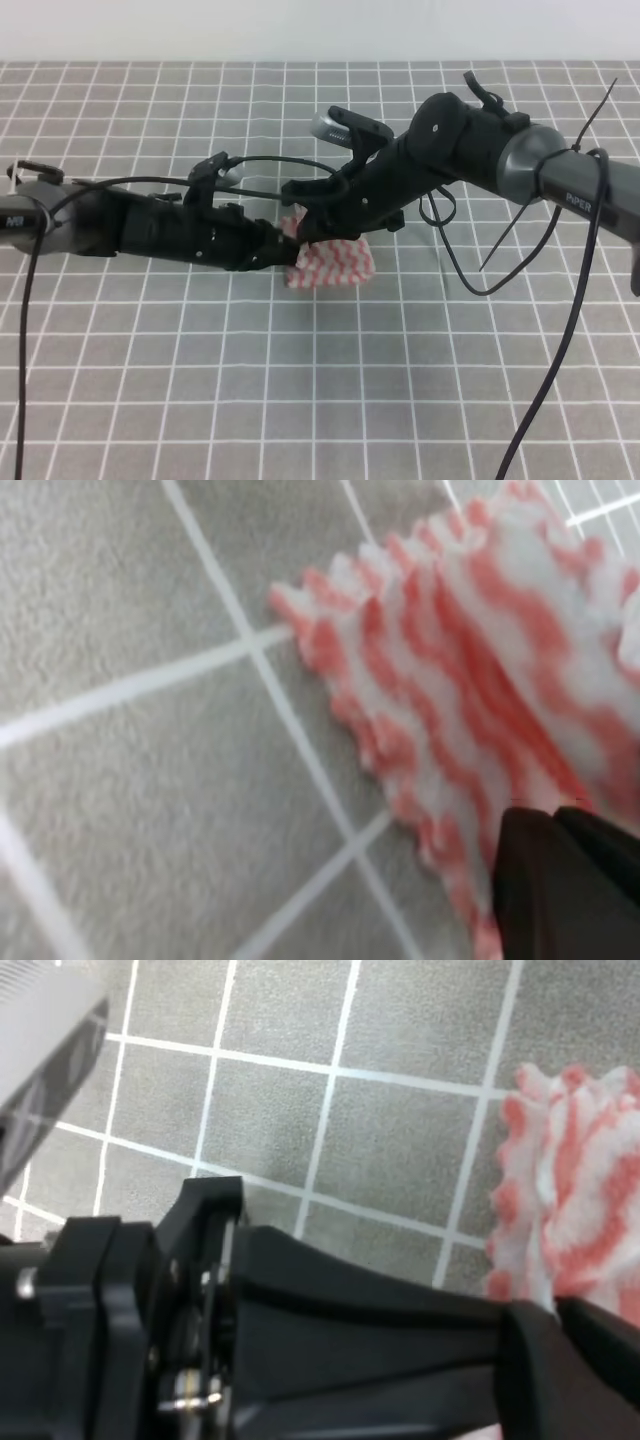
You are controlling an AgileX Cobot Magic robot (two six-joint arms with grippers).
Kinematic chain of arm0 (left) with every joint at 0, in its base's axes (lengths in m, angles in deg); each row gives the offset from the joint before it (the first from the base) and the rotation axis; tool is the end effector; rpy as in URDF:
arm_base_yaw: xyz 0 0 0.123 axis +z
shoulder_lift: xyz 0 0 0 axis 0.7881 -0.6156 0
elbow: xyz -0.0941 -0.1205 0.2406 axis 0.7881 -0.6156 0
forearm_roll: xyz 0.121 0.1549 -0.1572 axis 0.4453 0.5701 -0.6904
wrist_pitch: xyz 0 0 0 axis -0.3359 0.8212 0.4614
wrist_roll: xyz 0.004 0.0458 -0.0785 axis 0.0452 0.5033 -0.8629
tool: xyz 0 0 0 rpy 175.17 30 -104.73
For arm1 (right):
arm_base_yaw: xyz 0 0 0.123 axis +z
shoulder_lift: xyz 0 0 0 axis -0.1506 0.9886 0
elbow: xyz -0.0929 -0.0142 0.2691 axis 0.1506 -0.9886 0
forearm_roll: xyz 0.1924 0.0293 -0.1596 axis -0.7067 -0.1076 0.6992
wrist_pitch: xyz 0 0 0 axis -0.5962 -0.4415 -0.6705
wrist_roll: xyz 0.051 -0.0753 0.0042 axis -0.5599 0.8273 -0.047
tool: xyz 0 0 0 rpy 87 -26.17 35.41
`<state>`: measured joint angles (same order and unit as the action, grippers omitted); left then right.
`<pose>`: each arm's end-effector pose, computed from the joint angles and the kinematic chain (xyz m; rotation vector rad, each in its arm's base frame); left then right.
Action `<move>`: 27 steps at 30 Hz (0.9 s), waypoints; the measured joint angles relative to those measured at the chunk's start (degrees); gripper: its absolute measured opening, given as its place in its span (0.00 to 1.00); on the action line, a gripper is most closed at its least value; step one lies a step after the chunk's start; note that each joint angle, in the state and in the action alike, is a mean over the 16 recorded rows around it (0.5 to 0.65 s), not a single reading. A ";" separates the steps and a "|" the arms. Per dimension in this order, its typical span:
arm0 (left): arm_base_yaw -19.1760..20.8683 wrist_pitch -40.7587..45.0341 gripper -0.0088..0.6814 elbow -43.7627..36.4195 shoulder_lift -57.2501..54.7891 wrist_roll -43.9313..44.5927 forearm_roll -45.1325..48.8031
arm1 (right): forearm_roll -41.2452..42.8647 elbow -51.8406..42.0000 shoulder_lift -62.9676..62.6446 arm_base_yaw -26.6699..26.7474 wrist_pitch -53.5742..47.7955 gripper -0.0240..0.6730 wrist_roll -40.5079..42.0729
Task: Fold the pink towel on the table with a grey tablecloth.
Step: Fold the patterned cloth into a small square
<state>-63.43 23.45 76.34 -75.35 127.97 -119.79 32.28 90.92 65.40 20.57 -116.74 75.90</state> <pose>0.4074 -0.1513 0.1289 0.4847 2.3695 -1.1648 0.4158 0.2756 0.1923 -0.2200 2.6561 0.9024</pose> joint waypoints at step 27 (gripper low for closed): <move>2.28 -3.33 0.01 -0.02 3.03 -0.59 2.85 | -1.19 0.00 0.14 0.03 -1.17 0.14 1.54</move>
<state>-61.15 20.12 76.31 -72.32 127.38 -116.95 31.09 90.92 65.54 20.60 -117.91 77.44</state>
